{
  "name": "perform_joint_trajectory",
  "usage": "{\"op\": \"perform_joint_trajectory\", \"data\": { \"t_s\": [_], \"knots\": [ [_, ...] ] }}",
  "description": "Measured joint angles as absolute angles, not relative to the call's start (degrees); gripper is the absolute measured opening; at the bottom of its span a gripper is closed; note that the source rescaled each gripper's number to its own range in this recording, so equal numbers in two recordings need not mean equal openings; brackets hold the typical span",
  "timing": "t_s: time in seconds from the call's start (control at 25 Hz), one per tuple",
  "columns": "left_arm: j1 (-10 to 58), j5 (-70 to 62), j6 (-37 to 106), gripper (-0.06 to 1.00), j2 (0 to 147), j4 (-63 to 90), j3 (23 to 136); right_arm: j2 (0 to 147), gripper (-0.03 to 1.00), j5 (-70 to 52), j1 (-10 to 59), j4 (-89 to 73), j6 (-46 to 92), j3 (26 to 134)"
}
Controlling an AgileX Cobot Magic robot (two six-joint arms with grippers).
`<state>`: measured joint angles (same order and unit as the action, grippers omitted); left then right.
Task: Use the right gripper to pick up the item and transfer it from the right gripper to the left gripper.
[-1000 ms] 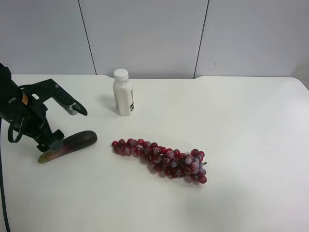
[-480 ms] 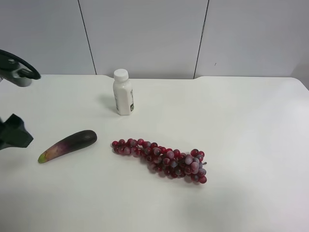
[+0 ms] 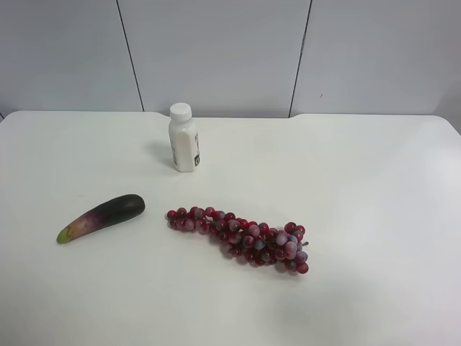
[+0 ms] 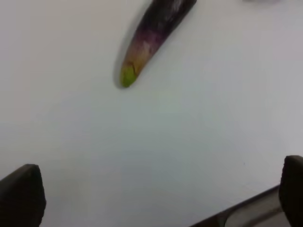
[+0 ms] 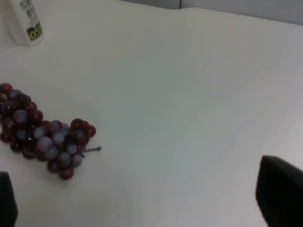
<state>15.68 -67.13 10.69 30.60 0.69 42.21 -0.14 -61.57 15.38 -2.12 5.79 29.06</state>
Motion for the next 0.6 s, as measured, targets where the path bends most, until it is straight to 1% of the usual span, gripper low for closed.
{"op": "perform_joint_trajectory", "data": {
  "t_s": [0.36,0.6],
  "knots": [
    [15.68,-69.59,6.10,1.00,12.37,0.97,33.34,-0.14,1.00,-61.57,15.38,-2.12,5.79,29.06],
    [15.68,-69.84,0.80,1.00,1.08,0.97,32.33,-0.14,1.00,-61.57,15.38,-2.12,5.79,29.06]
  ]
}}
